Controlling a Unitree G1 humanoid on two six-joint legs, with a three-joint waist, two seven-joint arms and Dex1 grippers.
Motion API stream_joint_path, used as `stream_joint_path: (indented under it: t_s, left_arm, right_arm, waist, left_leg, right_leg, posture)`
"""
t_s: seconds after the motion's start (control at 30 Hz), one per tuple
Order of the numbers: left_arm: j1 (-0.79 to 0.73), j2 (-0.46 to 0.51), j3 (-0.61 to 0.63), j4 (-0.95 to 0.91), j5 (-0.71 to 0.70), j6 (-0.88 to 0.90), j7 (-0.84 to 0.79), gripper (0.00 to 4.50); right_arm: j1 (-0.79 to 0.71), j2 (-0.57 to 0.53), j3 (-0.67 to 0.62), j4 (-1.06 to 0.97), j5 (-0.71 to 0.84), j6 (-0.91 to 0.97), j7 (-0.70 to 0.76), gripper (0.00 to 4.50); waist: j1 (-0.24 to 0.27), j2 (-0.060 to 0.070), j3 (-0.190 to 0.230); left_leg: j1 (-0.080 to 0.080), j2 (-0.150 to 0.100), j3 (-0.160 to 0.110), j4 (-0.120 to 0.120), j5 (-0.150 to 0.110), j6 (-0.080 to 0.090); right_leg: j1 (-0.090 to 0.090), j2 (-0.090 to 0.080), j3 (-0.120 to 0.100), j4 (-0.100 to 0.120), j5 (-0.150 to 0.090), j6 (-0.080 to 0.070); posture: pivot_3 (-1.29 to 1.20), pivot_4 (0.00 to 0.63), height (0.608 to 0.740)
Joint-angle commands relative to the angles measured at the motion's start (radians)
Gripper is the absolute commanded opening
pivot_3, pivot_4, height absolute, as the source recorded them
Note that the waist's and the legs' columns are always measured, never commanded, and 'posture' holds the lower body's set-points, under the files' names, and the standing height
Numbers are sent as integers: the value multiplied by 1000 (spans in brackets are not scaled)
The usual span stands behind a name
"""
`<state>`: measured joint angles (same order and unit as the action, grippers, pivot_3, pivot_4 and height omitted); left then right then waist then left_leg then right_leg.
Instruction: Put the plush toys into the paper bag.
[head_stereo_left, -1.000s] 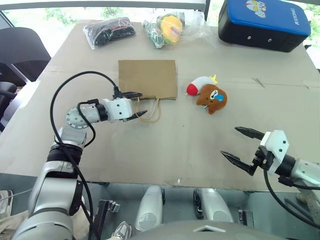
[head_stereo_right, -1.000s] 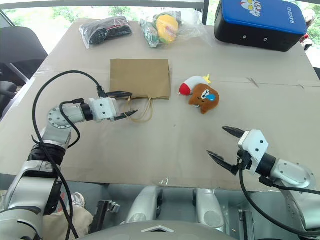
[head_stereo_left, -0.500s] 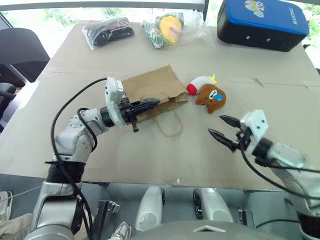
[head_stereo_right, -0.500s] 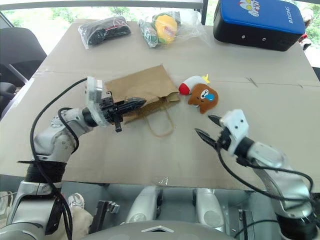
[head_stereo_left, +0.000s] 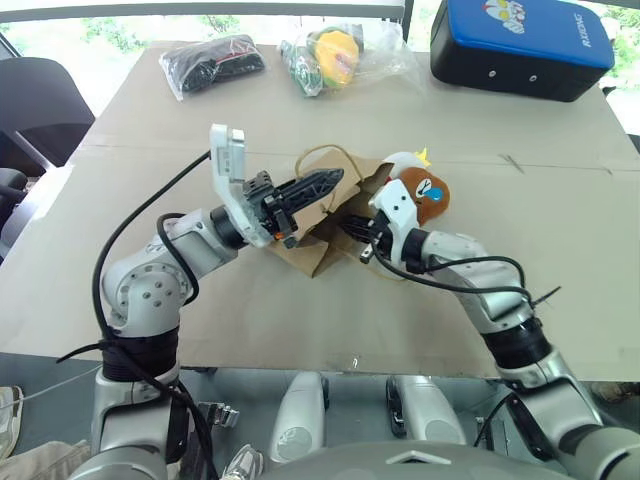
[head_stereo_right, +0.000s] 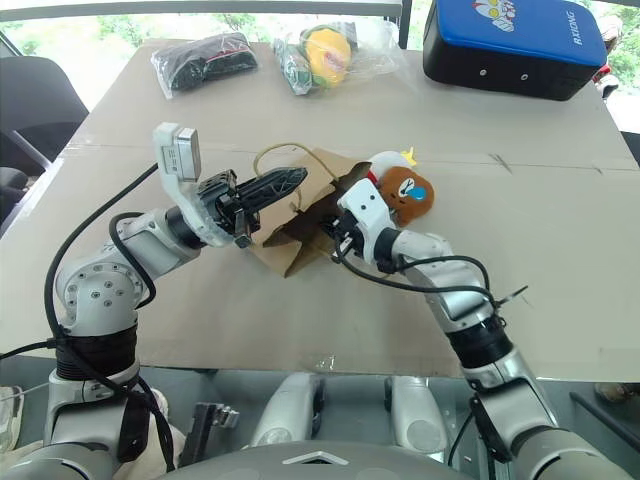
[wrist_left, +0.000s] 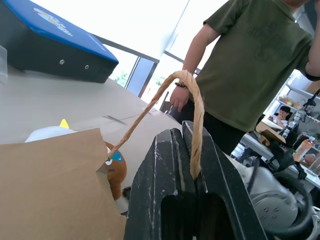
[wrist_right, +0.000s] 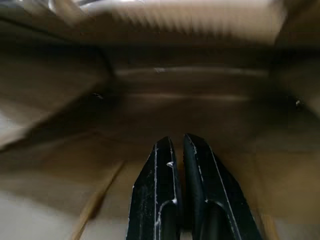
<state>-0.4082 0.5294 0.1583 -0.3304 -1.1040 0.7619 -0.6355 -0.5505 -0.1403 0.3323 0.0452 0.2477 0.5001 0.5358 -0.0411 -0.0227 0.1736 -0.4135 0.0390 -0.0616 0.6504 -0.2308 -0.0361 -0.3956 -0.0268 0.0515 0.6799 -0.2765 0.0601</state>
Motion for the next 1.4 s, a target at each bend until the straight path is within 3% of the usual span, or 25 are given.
stream_joint_path:
  t_s: [0.03, 0.3, 0.53, 0.67, 1.07, 1.23, 1.4]
  left_arm:
    - [-3, -19, 21, -46, -11, -16, 16, 0]
    - [-29, -56, 50, -51, -22, -29, 80, 0]
    - [-150, 14, 151, 16, -20, -35, 98, 0]
    - [-155, 55, 194, 21, -18, -29, 94, 0]
    - [-111, 73, 280, -9, -36, -46, 139, 0]
    - [1, 44, 268, -40, -12, -64, 131, 0]
    - [76, -4, 226, -75, 41, -108, 136, 0]
  right_arm:
    - [-39, 68, 20, 129, -50, -119, -1, 102]
    - [-97, 193, 53, 507, -196, -388, -14, 102]
    - [-128, 201, 81, 664, -294, -472, 22, 102]
    - [-125, 189, 63, 669, -307, -460, 40, 102]
    - [-118, 140, 52, 611, -324, -403, 85, 102]
    - [-71, 136, 14, 457, -262, -296, 118, 102]
    - [-7, 73, -35, 155, -216, -182, 128, 2250]
  waist:
    - [0, 0, 0]
    - [-4, 0, 0]
    - [-12, -1, -1]
    - [-20, -1, -1]
    - [-8, -1, -1]
    - [-2, 0, -1]
    - [5, 0, 0]
  left_leg:
    - [0, 0, 0, 0, 0, 0]
    - [1, 0, 1, 0, 0, 0]
    - [6, 1, 1, -2, 0, 0]
    - [19, 1, 2, -8, 0, 0]
    - [18, 1, 1, -8, 0, 0]
    - [18, 1, 2, -8, 0, 0]
    - [17, 0, 1, -9, 0, 0]
  right_leg:
    - [0, 0, 0, 0, 0, 0]
    - [0, 0, 1, 0, 0, 0]
    - [3, 2, 2, 2, 1, -1]
    - [14, 2, 3, -2, 0, -1]
    - [15, 1, 2, -2, 0, -1]
    - [15, 0, 2, -3, 0, -1]
    - [14, 0, 1, -4, 0, -1]
  posture:
    - [0, 150, 740]
    - [0, 150, 740]
    - [0, 150, 740]
    - [0, 150, 740]
    - [0, 150, 740]
    - [0, 150, 740]
    - [0, 150, 740]
